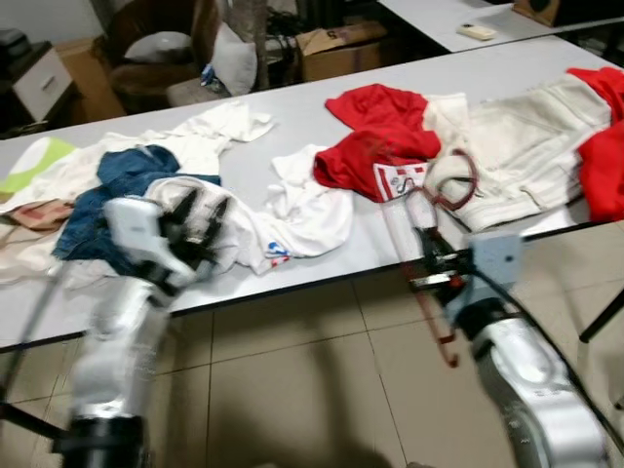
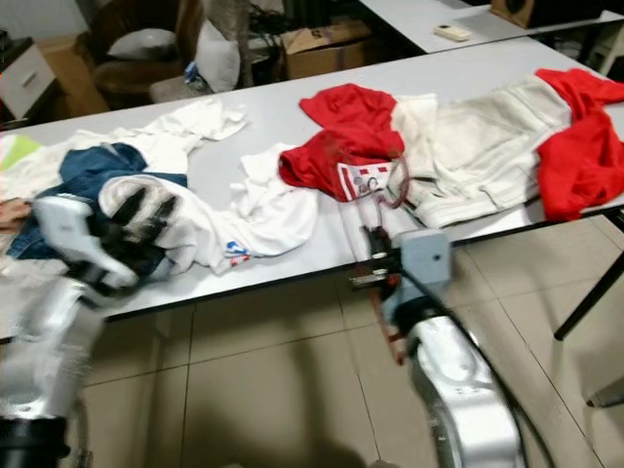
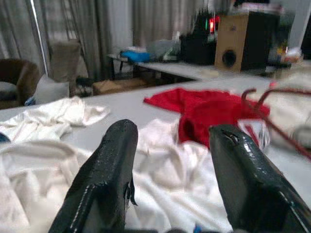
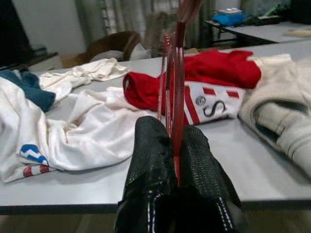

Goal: Hang hanger

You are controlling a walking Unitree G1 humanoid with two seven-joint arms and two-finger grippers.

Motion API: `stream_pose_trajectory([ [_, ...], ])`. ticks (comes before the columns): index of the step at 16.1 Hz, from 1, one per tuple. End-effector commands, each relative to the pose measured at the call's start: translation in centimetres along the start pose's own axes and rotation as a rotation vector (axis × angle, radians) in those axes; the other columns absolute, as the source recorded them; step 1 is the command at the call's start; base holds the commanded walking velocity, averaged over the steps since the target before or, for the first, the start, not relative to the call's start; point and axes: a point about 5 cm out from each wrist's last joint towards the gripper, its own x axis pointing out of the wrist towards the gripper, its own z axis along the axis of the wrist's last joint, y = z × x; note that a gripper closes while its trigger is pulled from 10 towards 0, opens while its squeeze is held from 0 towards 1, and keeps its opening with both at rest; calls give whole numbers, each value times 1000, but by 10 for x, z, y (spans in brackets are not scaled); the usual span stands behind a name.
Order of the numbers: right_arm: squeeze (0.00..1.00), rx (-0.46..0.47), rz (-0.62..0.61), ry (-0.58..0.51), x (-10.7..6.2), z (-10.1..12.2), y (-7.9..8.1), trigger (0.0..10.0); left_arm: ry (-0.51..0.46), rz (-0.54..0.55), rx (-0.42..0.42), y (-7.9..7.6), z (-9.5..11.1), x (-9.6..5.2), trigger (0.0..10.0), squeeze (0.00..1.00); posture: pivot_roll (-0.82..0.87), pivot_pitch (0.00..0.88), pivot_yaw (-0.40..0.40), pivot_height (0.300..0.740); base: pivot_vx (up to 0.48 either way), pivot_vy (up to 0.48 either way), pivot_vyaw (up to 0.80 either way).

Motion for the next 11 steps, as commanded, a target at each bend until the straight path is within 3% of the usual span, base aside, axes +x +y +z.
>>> stream_pose_trajectory([
  [1,0,0,-19,-3,-2,-2,-1,10000,27,33,38,2,-2,-3,10000,0,-118,0,155,740,0,480,-800],
  [3,0,42,-81,-9,-5,-2,-12,10000,43,27,75,-14,-8,-7,10000,0,-104,0,118,740,0,480,-800],
  [4,0,76,-82,-14,-3,-1,-15,10000,37,39,115,-15,-5,-10,10000,0,-90,0,104,740,0,0,-419],
  [6,0,96,-108,-14,-1,-2,-18,10000,33,31,178,-19,0,-10,10000,0,-83,0,88,740,0,-480,0],
  [8,0,140,-139,-1,-1,-8,-19,10000,80,39,165,-20,-9,-9,10000,0,-90,0,104,740,0,0,0],
  [9,0,162,-114,-12,-6,-5,-18,10000,120,-21,181,-31,-15,-6,10000,0,-95,1,104,740,0,0,0],
  [11,0,132,-120,5,-10,-7,-21,10000,147,-58,178,-37,-20,-5,10000,0,-110,0,113,740,0,0,0],
])
